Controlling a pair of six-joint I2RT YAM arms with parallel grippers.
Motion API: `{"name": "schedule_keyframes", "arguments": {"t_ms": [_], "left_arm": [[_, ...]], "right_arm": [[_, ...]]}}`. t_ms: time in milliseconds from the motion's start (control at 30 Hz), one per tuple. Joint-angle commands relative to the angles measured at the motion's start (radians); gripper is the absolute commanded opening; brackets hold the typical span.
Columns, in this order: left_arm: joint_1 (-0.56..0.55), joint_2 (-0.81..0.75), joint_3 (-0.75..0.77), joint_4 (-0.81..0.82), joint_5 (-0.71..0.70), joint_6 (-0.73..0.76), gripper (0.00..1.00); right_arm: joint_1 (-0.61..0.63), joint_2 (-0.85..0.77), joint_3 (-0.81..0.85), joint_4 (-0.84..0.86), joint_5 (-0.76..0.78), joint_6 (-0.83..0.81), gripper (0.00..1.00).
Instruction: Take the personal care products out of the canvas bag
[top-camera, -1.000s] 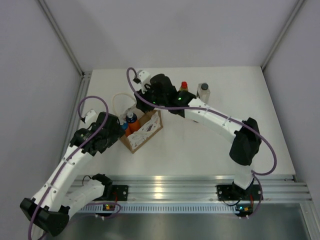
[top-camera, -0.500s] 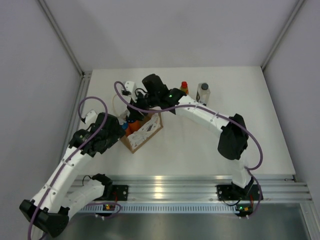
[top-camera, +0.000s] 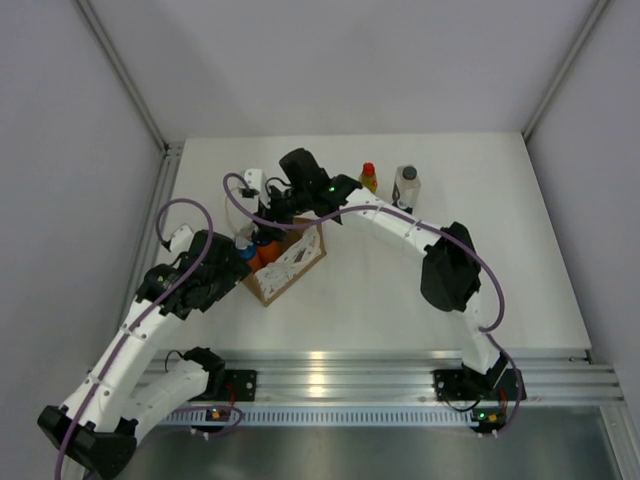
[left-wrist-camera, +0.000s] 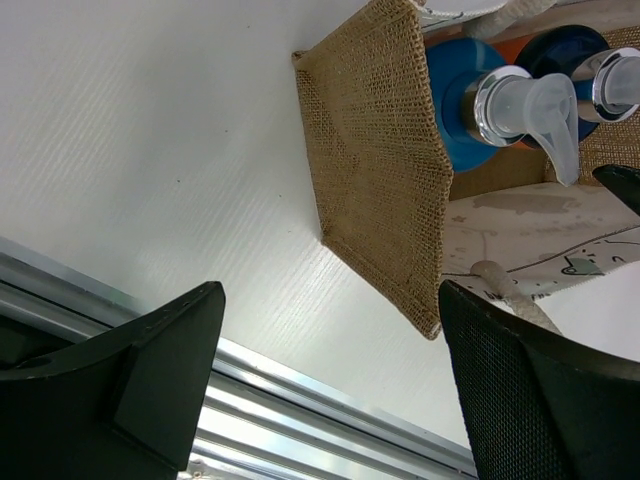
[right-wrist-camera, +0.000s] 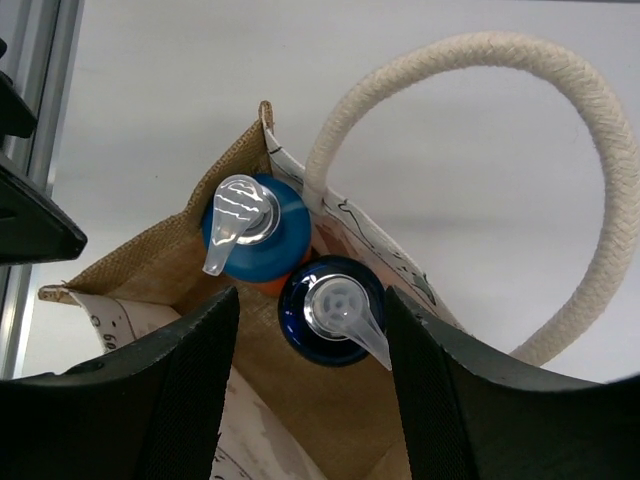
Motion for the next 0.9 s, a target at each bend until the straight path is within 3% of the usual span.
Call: {"name": "schedule_keyframes", "arguments": {"t_ms": [0,167,400,867], "left_arm": [[0.001,-0.026,-0.014,0.027,0.006,0.002,0.92],[0.001,-0.024,-0.014,0.028,0.006,0.005,0.92],[0.002,-0.001,-0.005,0.028,0.001,0.011,0.92],[0.001,0.02,0.0,0.028,0.001,0.022,0.92]], "right_arm": [[-0.013,0.011,0.059,0.009,-0.065,-0.065,0.58],[-0.036,0.037,0.06,0.007,-0.093,-0.078,0.56],[-0.048,0.063,0.079,0.007,-0.128,-0.071,0.39],[-0.052,0.072,0.083,0.041,-0.131,-0.025,0.4]]}}
